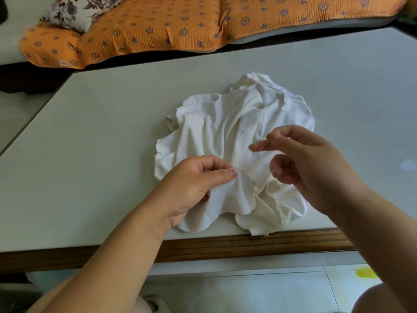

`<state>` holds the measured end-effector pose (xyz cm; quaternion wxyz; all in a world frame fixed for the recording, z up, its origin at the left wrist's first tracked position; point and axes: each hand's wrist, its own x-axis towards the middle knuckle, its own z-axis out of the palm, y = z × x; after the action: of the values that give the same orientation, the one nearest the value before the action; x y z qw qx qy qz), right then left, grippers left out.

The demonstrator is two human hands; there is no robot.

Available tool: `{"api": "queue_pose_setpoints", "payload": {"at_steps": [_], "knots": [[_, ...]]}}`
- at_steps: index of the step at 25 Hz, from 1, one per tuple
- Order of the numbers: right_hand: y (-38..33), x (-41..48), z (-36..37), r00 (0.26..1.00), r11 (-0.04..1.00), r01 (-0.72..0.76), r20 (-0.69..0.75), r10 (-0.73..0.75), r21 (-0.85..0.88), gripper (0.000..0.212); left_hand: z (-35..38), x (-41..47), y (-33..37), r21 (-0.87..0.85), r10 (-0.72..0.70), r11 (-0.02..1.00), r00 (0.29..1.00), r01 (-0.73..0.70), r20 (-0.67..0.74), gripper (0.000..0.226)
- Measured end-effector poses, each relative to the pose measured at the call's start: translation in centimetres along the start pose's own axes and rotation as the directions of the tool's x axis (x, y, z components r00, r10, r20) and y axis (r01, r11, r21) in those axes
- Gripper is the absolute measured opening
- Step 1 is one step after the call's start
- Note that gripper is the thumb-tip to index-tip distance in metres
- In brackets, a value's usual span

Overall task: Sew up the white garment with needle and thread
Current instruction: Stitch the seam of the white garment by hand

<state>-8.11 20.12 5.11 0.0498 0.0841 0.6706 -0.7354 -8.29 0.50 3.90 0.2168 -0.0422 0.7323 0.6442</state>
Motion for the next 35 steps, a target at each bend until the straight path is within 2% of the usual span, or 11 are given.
{"api": "queue_pose_setpoints", "payload": {"at_steps": [3,6,8,12,15,18,20,23,26,31,35], "knots": [[-0.6,0.5,-0.7,0.993,0.929,-0.113,0.019,0.113,0.354,0.013,-0.3,0.1,-0.1,0.0,0.012,1.0,1.0,-0.012,0.017,0.003],[-0.5,0.8,-0.8,0.993,0.881,-0.103,-0.005,0.118,0.463,0.015,-0.5,0.0,0.0,-0.009,0.026,1.0,0.999,-0.026,0.033,0.004],[-0.2,1.1,-0.9,0.995,0.911,-0.035,-0.067,0.069,0.412,0.014,-0.7,-0.1,0.1,-0.009,0.038,0.999,0.998,-0.038,0.05,0.009],[0.3,1.7,-1.3,0.964,0.989,0.087,-0.259,-0.054,0.118,0.012,-0.8,-0.3,0.3,0.014,0.058,0.998,0.997,-0.059,0.045,0.012],[0.2,1.5,-1.4,0.945,0.992,0.129,-0.302,-0.123,-0.001,0.012,-0.9,-0.3,0.2,0.034,0.07,0.997,0.997,-0.071,0.038,0.013],[-0.7,0.1,-0.9,0.979,0.991,0.125,-0.156,-0.13,-0.04,0.012,-0.9,-0.4,0.3,0.057,0.082,0.995,0.996,-0.084,0.034,0.002],[-0.8,-1.4,-0.2,0.996,0.994,0.09,0.034,-0.087,-0.069,0.012,-0.9,-0.5,0.3,0.065,0.103,0.992,0.994,-0.104,0.026,0.012],[0.0,-2.8,1.1,0.963,0.991,-0.003,0.265,0.039,-0.133,0.011,-0.9,-0.5,0.4,0.072,0.127,0.989,0.992,-0.128,0.02,0.02],[0.8,-2.8,1.5,0.945,0.979,-0.038,0.311,0.101,-0.201,0.016,-0.8,-0.5,0.4,0.087,0.129,0.988,0.991,-0.131,0.032,0.024],[1.0,-2.6,1.6,0.941,0.971,-0.05,0.313,0.124,-0.236,0.017,-0.9,-0.4,0.4,0.076,0.116,0.99,0.993,-0.119,0.036,0.011],[0.9,-2.7,1.6,0.939,0.97,-0.045,0.321,0.122,-0.237,0.013,-1.1,-0.4,0.4,0.067,0.104,0.992,0.994,-0.105,0.021,0.023]]}}
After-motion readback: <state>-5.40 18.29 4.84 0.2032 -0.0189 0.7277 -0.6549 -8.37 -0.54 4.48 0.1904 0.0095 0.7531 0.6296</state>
